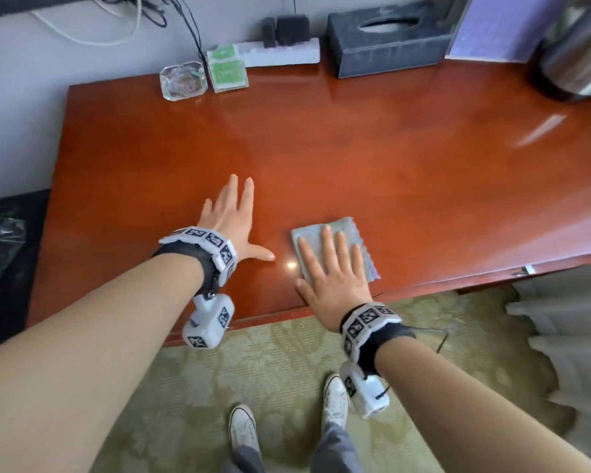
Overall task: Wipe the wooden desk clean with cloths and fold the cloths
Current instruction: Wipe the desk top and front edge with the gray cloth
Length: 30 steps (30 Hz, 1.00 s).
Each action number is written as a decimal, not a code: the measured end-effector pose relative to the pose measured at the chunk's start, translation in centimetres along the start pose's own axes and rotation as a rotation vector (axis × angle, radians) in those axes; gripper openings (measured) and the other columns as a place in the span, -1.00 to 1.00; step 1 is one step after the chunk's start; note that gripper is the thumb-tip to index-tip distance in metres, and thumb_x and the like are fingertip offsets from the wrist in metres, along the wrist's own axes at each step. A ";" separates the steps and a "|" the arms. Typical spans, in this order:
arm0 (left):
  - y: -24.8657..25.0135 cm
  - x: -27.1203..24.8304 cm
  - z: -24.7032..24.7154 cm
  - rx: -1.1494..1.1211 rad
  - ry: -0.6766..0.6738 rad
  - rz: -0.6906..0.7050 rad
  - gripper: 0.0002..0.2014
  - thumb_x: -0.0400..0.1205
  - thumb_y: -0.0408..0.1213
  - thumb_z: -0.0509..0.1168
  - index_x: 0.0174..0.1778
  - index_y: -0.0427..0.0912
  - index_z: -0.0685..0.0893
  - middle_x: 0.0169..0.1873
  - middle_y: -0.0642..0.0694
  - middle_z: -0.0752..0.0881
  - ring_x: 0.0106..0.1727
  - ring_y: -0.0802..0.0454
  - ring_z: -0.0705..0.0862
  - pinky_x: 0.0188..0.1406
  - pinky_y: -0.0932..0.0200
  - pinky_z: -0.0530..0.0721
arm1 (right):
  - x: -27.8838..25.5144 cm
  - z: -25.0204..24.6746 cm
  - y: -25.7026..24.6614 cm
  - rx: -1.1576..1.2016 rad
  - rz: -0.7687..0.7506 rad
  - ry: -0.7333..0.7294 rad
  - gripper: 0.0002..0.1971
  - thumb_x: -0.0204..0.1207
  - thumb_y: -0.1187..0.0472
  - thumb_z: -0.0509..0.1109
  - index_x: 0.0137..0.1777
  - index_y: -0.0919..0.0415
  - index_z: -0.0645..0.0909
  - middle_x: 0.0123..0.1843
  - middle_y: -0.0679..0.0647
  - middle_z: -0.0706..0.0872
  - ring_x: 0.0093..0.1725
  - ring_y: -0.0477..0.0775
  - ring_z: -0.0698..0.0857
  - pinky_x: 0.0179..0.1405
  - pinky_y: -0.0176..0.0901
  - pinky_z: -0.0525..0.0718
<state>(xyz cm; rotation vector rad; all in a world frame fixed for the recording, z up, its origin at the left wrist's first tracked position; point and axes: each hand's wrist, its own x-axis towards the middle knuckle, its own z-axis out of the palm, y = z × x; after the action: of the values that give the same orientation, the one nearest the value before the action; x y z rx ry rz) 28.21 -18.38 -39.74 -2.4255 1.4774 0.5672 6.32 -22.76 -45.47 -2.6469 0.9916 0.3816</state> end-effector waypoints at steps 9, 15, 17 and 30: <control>4.1 2.1 1.9 0.020 -0.279 -0.028 0.50 0.23 0.41 0.52 0.64 -0.05 -0.53 0.59 -0.17 -0.60 0.67 -0.29 -0.43 0.67 -0.35 -0.09 | 1.6 -3.6 11.4 0.048 0.112 -0.096 -0.43 0.71 -0.12 -0.29 0.64 -0.27 -0.45 0.68 0.06 -0.51 0.69 0.20 -0.37 0.65 0.22 -0.25; 4.5 2.5 2.3 0.027 -0.293 -0.046 0.49 0.26 0.37 0.53 0.61 -0.05 -0.58 0.55 -0.18 -0.66 0.65 -0.27 -0.49 0.66 -0.34 -0.18 | 3.5 -6.4 17.1 0.141 0.359 -0.106 -0.36 0.70 0.02 -0.15 0.65 -0.25 -0.42 0.69 0.10 -0.49 0.69 0.23 -0.35 0.66 0.26 -0.22; 4.5 2.6 2.6 0.016 -0.304 -0.047 0.48 0.28 0.36 0.53 0.59 -0.06 -0.60 0.54 -0.19 -0.68 0.63 -0.28 -0.52 0.63 -0.34 -0.24 | 4.4 -6.4 15.5 0.160 0.400 -0.086 -0.34 0.68 0.00 -0.13 0.65 -0.23 -0.43 0.69 0.12 -0.49 0.68 0.24 -0.38 0.65 0.28 -0.28; 4.5 3.3 3.9 0.034 -0.262 -0.068 0.52 0.19 0.47 0.47 0.62 -0.12 -0.55 0.57 -0.23 -0.62 0.64 -0.34 -0.48 0.61 -0.42 -0.20 | 8.7 -4.7 1.0 -0.046 -0.117 -0.143 -0.34 0.68 -0.07 -0.13 0.66 -0.20 -0.44 0.67 0.11 -0.54 0.65 0.23 -0.46 0.63 0.29 -0.34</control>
<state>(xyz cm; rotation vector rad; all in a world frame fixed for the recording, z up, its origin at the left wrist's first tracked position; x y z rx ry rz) 24.82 -21.49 -44.69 -2.2636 1.2830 0.8029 12.62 -30.34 -44.26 -2.6590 0.7889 0.5639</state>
